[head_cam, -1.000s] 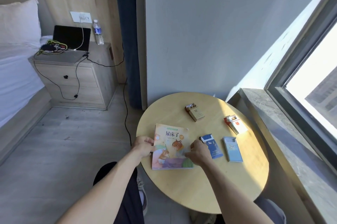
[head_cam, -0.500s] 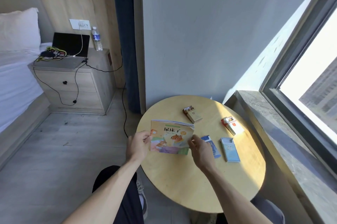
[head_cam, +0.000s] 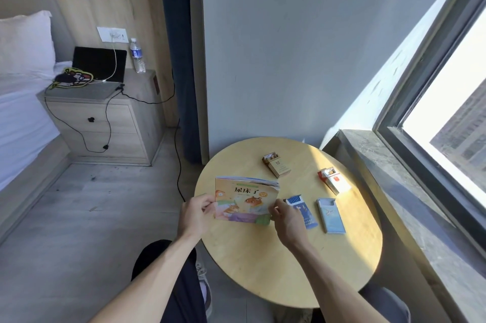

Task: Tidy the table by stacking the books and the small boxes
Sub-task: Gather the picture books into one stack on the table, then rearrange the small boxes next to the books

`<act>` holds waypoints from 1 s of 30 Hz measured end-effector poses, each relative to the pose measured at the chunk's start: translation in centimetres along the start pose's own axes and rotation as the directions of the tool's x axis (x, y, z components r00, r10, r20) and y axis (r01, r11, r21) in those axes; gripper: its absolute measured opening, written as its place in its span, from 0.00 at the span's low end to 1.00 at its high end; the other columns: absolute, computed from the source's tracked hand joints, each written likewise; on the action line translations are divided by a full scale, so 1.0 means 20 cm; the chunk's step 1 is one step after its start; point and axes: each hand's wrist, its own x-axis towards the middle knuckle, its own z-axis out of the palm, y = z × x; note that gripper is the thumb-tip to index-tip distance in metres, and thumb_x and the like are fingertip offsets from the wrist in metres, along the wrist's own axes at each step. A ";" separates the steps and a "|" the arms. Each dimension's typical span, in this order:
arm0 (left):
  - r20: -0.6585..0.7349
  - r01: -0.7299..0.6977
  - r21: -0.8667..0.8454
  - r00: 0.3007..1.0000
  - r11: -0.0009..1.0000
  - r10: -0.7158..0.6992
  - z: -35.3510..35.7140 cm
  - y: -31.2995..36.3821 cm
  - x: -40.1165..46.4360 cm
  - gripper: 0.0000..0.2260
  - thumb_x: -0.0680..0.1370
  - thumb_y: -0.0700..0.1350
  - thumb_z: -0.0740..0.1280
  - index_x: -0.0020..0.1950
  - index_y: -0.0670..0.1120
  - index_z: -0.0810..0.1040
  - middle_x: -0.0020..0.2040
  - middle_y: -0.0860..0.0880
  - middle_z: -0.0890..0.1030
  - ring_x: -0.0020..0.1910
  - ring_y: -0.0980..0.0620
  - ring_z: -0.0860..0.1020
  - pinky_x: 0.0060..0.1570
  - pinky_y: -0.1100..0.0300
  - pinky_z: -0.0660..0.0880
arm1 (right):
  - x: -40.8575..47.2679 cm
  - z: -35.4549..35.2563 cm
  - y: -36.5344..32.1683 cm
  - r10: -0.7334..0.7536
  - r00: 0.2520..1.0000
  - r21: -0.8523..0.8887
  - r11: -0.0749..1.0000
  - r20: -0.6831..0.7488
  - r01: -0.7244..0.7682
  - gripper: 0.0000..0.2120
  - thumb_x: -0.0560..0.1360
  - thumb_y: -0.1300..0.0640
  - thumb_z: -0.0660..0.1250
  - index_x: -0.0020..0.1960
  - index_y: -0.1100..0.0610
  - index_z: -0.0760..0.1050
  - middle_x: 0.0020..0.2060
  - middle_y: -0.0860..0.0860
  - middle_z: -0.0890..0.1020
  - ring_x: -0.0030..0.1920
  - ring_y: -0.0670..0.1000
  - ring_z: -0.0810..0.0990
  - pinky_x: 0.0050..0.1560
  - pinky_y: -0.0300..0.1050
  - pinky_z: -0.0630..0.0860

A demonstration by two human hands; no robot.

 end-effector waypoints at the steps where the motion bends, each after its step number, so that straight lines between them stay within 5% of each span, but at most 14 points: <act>1: 0.013 0.004 -0.003 1.000 1.000 -0.004 0.00 -0.01 0.01 0.06 0.78 0.36 0.70 0.47 0.45 0.85 0.41 0.57 0.83 0.43 0.57 0.82 0.43 0.64 0.80 | 0.00 0.00 0.00 0.011 1.000 0.000 1.000 0.007 -0.011 0.09 0.81 0.55 0.61 0.42 0.55 0.73 0.40 0.53 0.84 0.42 0.55 0.83 0.42 0.58 0.80; 4: 0.084 0.076 -0.091 0.994 0.993 -0.069 -0.02 -0.03 0.05 0.05 0.79 0.38 0.71 0.47 0.47 0.84 0.42 0.54 0.84 0.36 0.55 0.85 0.44 0.54 0.84 | 0.02 -0.02 -0.02 0.051 0.999 0.027 0.998 0.005 -0.051 0.11 0.81 0.54 0.62 0.42 0.55 0.76 0.38 0.52 0.84 0.40 0.55 0.82 0.43 0.56 0.79; 7: 0.140 0.132 -0.156 0.984 0.979 -0.110 -0.03 -0.04 0.09 0.06 0.79 0.37 0.71 0.47 0.47 0.83 0.43 0.47 0.86 0.28 0.58 0.82 0.34 0.62 0.81 | 0.05 -0.03 -0.03 0.083 0.996 0.047 0.995 0.018 -0.084 0.13 0.81 0.51 0.64 0.40 0.54 0.78 0.35 0.51 0.84 0.38 0.54 0.82 0.42 0.55 0.79; 10: 0.132 0.182 -0.214 0.979 0.960 -0.157 -0.02 -0.02 0.12 0.04 0.79 0.36 0.71 0.53 0.40 0.84 0.45 0.43 0.86 0.28 0.58 0.81 0.30 0.66 0.77 | 0.06 -0.01 -0.02 0.090 0.996 0.054 0.994 0.018 -0.091 0.13 0.79 0.48 0.65 0.42 0.55 0.81 0.35 0.49 0.85 0.37 0.52 0.83 0.43 0.57 0.81; 13: 0.173 0.229 -0.077 0.961 0.970 -0.214 -0.02 -0.04 0.14 0.04 0.79 0.41 0.72 0.52 0.44 0.85 0.44 0.49 0.86 0.33 0.54 0.83 0.33 0.60 0.80 | 0.07 -0.01 -0.01 0.132 0.991 -0.008 0.991 0.019 -0.132 0.12 0.79 0.45 0.66 0.53 0.51 0.82 0.43 0.49 0.87 0.44 0.52 0.85 0.47 0.52 0.81; 17: 0.131 0.175 0.200 0.970 0.964 -0.204 -0.04 -0.03 0.15 0.03 0.76 0.49 0.72 0.43 0.53 0.84 0.44 0.53 0.86 0.46 0.49 0.84 0.45 0.58 0.80 | 0.08 -0.11 0.03 0.148 0.984 -0.191 0.968 -0.103 -0.166 0.11 0.77 0.46 0.66 0.55 0.50 0.79 0.48 0.50 0.85 0.48 0.55 0.82 0.43 0.48 0.77; 22: 0.187 0.074 0.206 0.976 0.976 -0.114 0.01 0.05 0.17 0.04 0.75 0.50 0.75 0.42 0.53 0.86 0.40 0.56 0.86 0.40 0.54 0.83 0.44 0.57 0.81 | 0.09 -0.20 0.15 0.173 0.979 -0.420 0.885 -0.106 -0.201 0.14 0.74 0.47 0.69 0.55 0.53 0.74 0.52 0.51 0.76 0.54 0.56 0.75 0.40 0.48 0.72; 25: 0.226 0.034 0.199 0.971 0.979 -0.080 0.06 0.08 0.15 0.03 0.77 0.47 0.74 0.46 0.51 0.87 0.38 0.57 0.83 0.42 0.55 0.82 0.46 0.59 0.79 | 0.08 -0.19 0.19 0.227 0.972 -0.517 0.826 -0.054 -0.222 0.16 0.73 0.46 0.69 0.56 0.53 0.73 0.54 0.53 0.76 0.55 0.57 0.74 0.46 0.51 0.75; 30: 0.270 -0.021 0.147 0.963 0.989 -0.019 0.08 0.10 0.12 0.01 0.76 0.48 0.75 0.44 0.53 0.86 0.38 0.58 0.83 0.42 0.57 0.82 0.43 0.62 0.77 | 0.07 -0.21 0.18 0.164 0.984 -0.460 0.870 -0.074 -0.180 0.14 0.71 0.46 0.71 0.53 0.51 0.74 0.46 0.51 0.75 0.49 0.54 0.75 0.49 0.50 0.74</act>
